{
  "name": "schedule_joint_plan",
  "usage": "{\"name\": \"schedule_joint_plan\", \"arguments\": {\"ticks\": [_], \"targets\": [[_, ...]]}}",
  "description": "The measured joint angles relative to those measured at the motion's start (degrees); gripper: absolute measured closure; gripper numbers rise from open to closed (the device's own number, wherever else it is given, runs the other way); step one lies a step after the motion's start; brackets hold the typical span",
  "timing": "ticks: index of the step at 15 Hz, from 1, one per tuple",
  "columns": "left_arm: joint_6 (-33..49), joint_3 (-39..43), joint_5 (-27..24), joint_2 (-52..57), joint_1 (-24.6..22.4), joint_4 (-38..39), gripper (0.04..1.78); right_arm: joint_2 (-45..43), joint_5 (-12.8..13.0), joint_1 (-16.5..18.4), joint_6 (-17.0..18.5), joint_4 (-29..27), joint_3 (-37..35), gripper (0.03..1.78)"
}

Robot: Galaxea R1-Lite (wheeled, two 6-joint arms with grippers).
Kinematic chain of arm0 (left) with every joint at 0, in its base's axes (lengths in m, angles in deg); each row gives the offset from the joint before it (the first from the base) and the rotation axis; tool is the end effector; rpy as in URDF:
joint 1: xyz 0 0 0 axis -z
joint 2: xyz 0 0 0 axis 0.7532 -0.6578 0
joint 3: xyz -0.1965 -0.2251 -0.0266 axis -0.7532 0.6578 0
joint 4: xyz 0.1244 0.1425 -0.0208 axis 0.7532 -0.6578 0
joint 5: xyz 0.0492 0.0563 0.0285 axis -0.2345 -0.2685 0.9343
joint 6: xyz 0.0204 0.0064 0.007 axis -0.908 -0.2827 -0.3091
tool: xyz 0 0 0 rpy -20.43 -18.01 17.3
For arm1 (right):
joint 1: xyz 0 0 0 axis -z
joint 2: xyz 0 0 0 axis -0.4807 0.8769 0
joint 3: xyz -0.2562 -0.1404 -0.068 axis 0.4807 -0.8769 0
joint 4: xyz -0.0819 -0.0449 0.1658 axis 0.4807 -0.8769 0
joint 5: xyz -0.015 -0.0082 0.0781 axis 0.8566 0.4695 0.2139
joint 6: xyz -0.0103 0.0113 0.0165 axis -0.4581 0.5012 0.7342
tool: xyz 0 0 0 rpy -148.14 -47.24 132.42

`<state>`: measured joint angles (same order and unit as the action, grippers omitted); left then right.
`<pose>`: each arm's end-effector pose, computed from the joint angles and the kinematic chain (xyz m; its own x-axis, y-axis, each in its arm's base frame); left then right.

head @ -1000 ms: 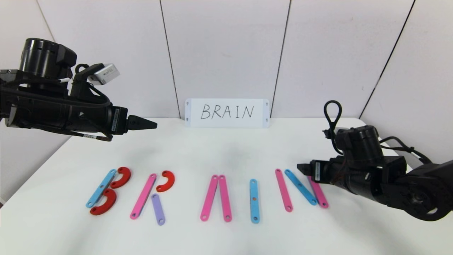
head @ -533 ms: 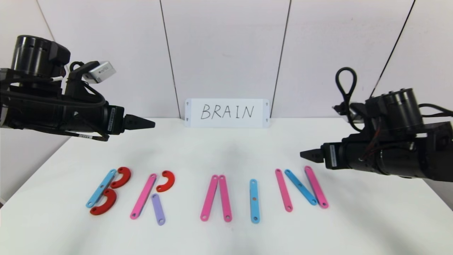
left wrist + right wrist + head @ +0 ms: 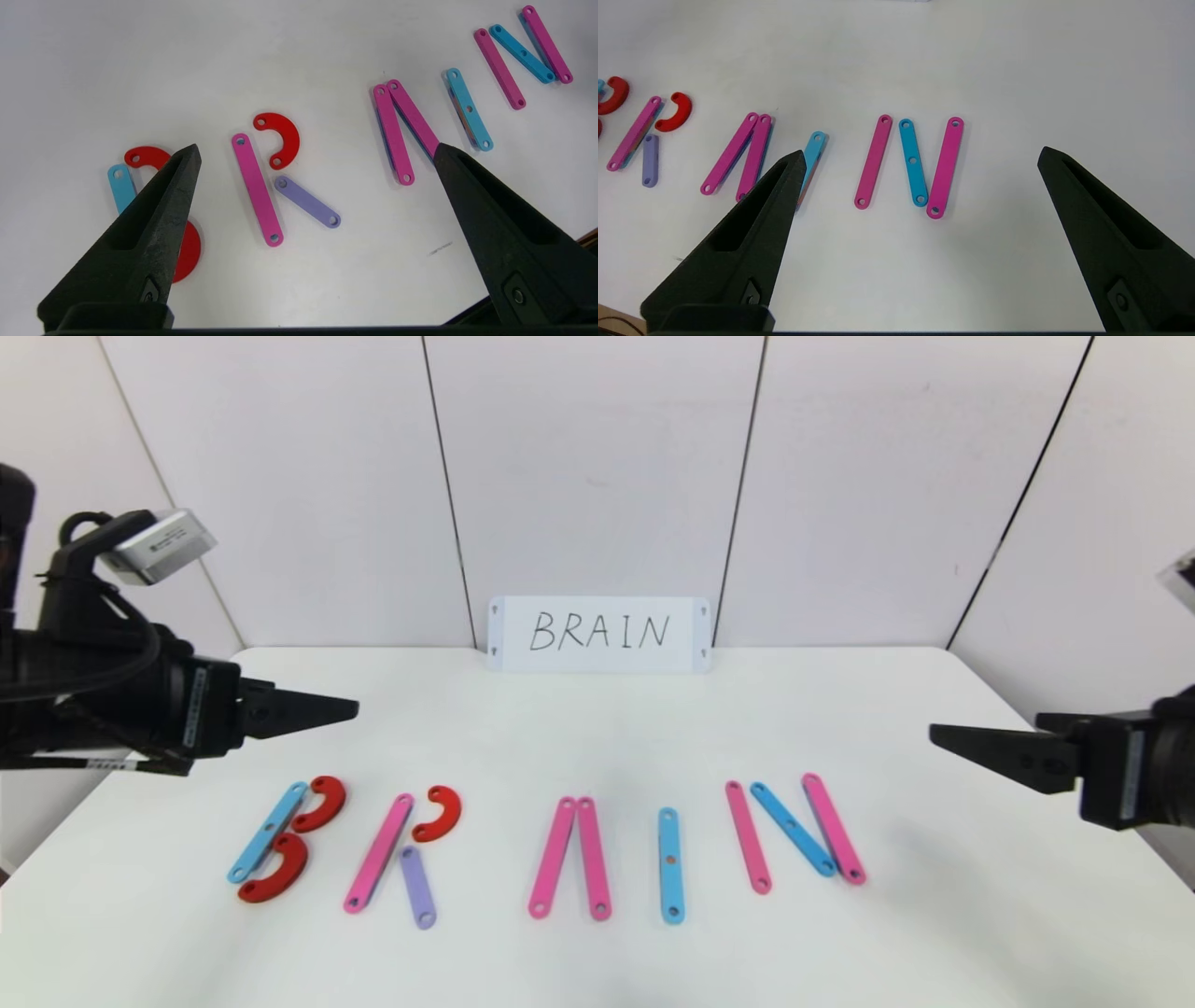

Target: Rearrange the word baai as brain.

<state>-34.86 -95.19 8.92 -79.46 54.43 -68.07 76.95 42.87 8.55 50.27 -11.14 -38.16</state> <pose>0.1914 -0.0267 0.2674 0.7583 -0.4330 -0.4873 0.4264 0.8949 -0.1315 0.1421 0.0517 0.2419 0.8674 0.2892 -0.4050 -0.2464 0.9566 0.1553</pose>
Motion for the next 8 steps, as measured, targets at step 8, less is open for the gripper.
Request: {"name": "schedule_joint_plan", "arguments": {"ticks": [8], "targets": [[0.4, 14.7, 3.0, 28.1, -0.6, -2.6, 0.08, -22.9, 0.8, 0.3, -0.7, -7.8, -7.3, 0.07]]}}
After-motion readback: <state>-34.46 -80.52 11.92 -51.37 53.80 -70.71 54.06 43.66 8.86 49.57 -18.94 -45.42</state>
